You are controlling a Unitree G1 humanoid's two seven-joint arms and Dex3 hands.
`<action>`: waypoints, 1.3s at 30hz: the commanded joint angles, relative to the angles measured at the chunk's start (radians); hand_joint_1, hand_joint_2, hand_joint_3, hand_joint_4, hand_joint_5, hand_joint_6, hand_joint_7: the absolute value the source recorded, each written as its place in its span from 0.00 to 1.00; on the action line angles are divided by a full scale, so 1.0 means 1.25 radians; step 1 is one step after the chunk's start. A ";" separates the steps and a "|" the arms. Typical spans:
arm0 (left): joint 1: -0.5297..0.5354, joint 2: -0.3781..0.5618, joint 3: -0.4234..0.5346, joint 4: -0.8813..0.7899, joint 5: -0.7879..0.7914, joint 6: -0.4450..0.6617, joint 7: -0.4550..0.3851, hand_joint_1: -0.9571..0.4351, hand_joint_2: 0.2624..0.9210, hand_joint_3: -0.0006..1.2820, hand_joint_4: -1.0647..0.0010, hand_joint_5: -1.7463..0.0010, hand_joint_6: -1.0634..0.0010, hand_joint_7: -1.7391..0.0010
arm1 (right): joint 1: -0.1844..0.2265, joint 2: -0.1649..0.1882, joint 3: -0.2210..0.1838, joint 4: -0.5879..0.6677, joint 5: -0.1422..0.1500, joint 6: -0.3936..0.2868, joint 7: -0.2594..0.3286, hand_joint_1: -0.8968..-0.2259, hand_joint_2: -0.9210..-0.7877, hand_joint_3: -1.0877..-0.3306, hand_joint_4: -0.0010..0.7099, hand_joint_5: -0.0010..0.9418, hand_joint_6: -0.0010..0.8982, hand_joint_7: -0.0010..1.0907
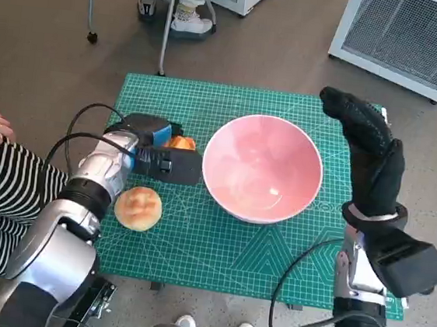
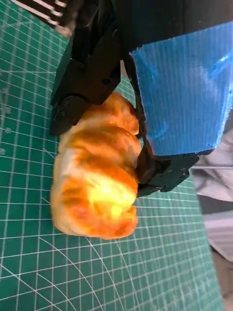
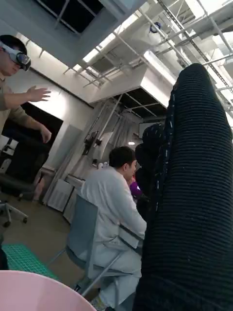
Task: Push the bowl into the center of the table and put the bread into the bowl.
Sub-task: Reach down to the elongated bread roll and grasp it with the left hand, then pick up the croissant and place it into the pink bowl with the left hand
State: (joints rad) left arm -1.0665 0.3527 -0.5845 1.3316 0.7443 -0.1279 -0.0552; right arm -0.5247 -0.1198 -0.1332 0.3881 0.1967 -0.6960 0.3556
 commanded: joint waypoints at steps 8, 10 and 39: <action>0.015 0.024 0.020 0.005 -0.014 -0.044 0.061 0.69 0.97 0.06 0.30 0.31 0.40 0.40 | 0.025 -0.003 0.001 0.006 0.011 0.012 0.002 0.26 0.00 0.48 0.22 0.00 0.09 0.37; 0.012 0.026 0.024 0.003 -0.016 -0.049 0.067 0.69 0.98 0.06 0.32 0.30 0.42 0.38 | 0.025 -0.003 0.001 0.006 0.011 0.012 0.002 0.26 0.00 0.48 0.22 0.00 0.08 0.37; 0.076 0.104 0.225 -0.474 -0.142 -0.236 0.184 0.69 0.99 0.02 0.26 0.39 0.40 0.33 | 0.035 -0.010 -0.004 -0.006 0.026 0.010 0.008 0.30 0.00 0.47 0.22 0.00 0.07 0.38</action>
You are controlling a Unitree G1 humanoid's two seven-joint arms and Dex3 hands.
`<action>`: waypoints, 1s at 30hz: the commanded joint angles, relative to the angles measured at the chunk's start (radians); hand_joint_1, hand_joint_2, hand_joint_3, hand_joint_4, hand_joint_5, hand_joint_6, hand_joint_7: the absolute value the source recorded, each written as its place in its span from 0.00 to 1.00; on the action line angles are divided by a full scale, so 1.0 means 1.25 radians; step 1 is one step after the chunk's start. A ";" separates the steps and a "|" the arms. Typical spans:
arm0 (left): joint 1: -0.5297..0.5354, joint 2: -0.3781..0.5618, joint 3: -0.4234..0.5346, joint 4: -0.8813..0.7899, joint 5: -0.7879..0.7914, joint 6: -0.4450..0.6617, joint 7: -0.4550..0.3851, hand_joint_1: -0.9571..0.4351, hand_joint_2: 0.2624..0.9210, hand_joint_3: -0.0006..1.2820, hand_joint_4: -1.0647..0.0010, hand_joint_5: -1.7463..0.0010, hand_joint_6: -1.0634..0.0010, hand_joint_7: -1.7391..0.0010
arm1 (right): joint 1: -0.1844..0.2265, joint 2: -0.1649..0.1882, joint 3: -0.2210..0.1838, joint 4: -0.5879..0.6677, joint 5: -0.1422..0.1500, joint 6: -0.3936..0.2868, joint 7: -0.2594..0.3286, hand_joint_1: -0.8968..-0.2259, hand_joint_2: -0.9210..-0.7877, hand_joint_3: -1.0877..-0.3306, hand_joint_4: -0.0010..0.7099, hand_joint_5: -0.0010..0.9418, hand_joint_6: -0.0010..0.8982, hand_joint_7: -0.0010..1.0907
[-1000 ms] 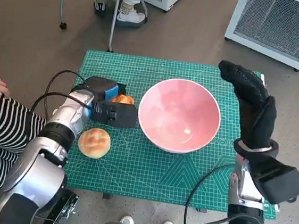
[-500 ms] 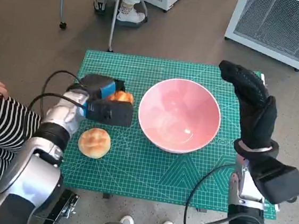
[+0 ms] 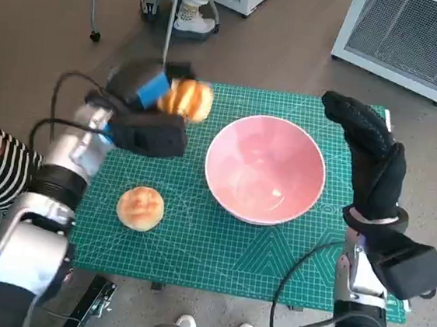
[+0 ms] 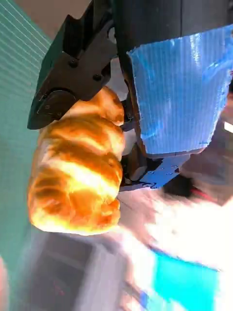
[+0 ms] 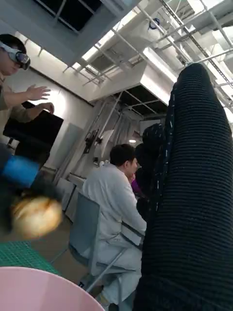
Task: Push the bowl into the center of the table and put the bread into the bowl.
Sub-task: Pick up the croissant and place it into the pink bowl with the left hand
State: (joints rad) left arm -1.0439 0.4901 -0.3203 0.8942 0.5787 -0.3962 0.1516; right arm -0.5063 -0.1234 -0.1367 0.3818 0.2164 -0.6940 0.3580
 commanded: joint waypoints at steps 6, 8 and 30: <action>0.109 -0.028 0.007 -0.250 -0.002 -0.018 -0.014 0.69 0.99 0.02 0.26 0.40 0.40 0.33 | 0.020 -0.010 0.000 0.001 0.014 0.006 0.006 0.30 0.00 0.47 0.22 0.00 0.07 0.39; 0.117 -0.035 -0.002 -0.268 0.003 -0.019 -0.028 0.69 0.99 0.02 0.25 0.40 0.40 0.33 | 0.019 -0.010 0.000 0.005 0.015 0.004 0.005 0.30 0.00 0.47 0.22 0.00 0.07 0.39; 0.055 -0.156 -0.098 -0.095 0.041 -0.085 -0.098 0.69 1.00 0.07 0.34 0.31 0.47 0.32 | 0.029 -0.018 -0.003 0.002 0.017 -0.002 0.004 0.29 0.00 0.47 0.22 0.00 0.08 0.39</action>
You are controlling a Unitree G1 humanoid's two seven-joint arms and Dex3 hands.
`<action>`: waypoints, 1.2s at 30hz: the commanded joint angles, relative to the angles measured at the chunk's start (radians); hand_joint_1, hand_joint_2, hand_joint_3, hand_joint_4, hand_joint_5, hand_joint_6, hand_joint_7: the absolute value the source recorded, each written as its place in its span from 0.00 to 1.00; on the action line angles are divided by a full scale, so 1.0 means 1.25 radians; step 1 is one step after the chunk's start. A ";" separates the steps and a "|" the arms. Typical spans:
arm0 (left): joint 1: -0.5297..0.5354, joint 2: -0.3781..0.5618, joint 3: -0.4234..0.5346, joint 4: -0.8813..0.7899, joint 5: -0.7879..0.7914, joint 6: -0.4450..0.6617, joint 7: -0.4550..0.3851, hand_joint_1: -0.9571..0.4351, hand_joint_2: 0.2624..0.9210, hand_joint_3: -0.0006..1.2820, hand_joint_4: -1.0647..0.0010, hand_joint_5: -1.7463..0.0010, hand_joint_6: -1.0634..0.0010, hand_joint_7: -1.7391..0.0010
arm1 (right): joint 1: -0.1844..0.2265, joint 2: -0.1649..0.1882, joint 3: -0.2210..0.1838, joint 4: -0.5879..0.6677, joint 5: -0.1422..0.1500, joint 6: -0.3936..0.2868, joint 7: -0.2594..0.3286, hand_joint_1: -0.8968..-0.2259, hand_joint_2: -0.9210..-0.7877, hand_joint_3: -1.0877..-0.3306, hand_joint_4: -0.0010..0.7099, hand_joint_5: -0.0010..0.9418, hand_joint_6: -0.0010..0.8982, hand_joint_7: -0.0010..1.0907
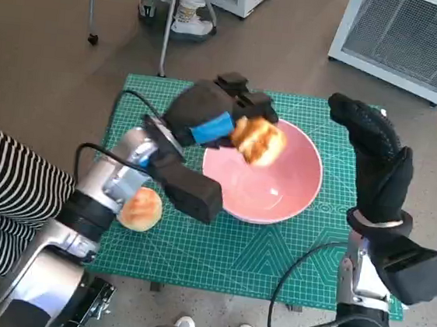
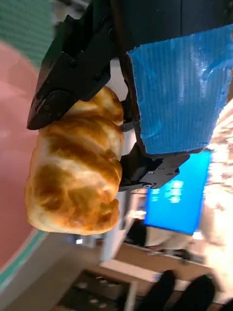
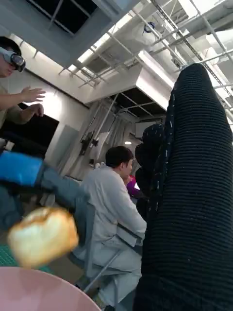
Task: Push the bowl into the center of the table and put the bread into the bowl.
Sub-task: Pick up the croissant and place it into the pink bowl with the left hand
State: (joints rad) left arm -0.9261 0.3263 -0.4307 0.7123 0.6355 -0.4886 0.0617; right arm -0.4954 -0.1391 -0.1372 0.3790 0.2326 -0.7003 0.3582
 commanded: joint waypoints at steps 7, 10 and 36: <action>-0.064 -0.059 -0.025 0.124 -0.039 0.048 -0.208 0.63 0.83 0.03 0.72 0.84 0.71 0.79 | 0.028 -0.007 -0.004 -0.006 0.001 0.006 -0.001 0.28 0.00 0.47 0.22 0.00 0.08 0.39; -0.077 -0.067 -0.024 0.141 -0.053 0.073 -0.276 0.63 0.79 0.01 0.85 0.95 0.77 0.92 | 0.030 -0.007 -0.004 -0.011 0.001 0.008 -0.002 0.28 0.00 0.47 0.22 0.00 0.08 0.39; 0.023 0.134 0.091 0.015 -0.174 -0.046 -0.414 0.56 0.74 0.00 1.00 1.00 0.86 1.00 | 0.051 0.003 0.006 -0.050 -0.009 0.022 -0.023 0.27 0.00 0.47 0.22 0.00 0.08 0.40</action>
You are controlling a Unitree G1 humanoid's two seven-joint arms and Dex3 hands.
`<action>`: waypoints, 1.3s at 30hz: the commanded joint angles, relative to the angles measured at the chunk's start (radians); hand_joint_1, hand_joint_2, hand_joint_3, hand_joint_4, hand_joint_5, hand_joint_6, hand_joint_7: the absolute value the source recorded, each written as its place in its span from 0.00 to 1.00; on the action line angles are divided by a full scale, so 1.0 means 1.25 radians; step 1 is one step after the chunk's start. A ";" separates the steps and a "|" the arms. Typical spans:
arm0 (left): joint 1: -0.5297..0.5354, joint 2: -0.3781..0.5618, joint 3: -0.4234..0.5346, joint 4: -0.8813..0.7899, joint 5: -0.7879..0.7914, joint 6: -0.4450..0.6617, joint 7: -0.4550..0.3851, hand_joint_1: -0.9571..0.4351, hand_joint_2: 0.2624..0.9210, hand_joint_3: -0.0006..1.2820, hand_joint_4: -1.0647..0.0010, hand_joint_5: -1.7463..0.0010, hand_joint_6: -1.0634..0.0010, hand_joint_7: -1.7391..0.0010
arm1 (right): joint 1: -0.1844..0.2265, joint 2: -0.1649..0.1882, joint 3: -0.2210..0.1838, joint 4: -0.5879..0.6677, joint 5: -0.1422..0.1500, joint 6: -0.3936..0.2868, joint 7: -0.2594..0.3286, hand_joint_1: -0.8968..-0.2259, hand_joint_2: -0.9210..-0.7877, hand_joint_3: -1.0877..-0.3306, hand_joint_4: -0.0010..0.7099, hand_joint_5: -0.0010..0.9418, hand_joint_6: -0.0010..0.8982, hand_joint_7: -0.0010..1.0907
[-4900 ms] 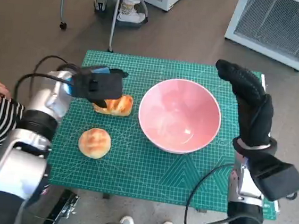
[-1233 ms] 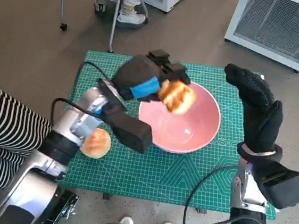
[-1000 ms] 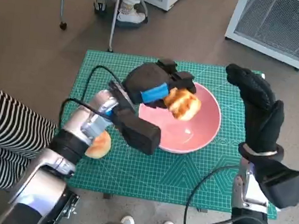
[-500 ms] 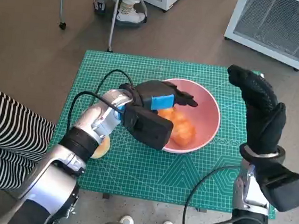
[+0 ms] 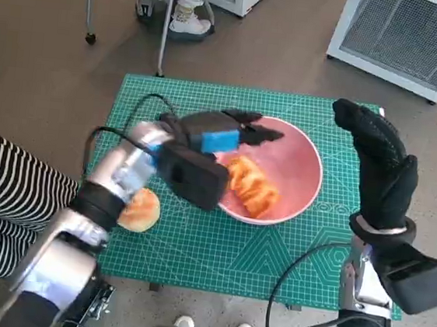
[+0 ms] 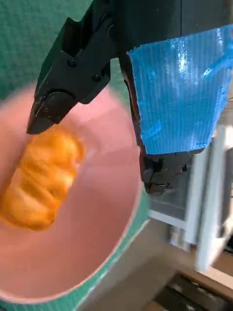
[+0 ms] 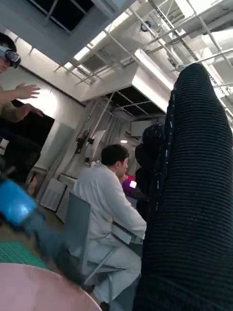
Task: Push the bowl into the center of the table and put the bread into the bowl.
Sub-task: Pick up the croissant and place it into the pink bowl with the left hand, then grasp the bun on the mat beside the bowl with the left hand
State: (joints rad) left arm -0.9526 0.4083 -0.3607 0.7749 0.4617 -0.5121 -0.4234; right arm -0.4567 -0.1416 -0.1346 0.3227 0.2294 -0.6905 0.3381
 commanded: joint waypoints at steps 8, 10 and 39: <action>0.120 0.193 0.096 -0.099 -0.095 -0.049 -0.093 0.57 0.74 0.00 1.00 1.00 0.86 1.00 | 0.021 0.004 0.005 -0.008 -0.001 0.017 -0.006 0.27 0.00 0.47 0.22 0.00 0.08 0.40; 0.136 0.215 0.105 -0.116 -0.102 -0.045 -0.108 0.57 0.74 0.00 1.00 1.00 0.86 1.00 | 0.020 0.003 0.004 -0.007 -0.001 0.017 -0.006 0.27 0.00 0.47 0.22 0.00 0.08 0.40; 0.323 0.335 0.154 -0.263 -0.197 0.061 -0.319 0.53 0.75 0.00 0.98 1.00 0.80 0.98 | -0.006 -0.001 0.003 0.027 0.021 0.018 0.025 0.26 0.00 0.48 0.22 0.00 0.08 0.40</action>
State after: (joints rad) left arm -0.5609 0.8232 -0.1651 0.4467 0.2199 -0.4380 -0.8117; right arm -0.4671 -0.1411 -0.1310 0.3378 0.2414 -0.6793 0.3570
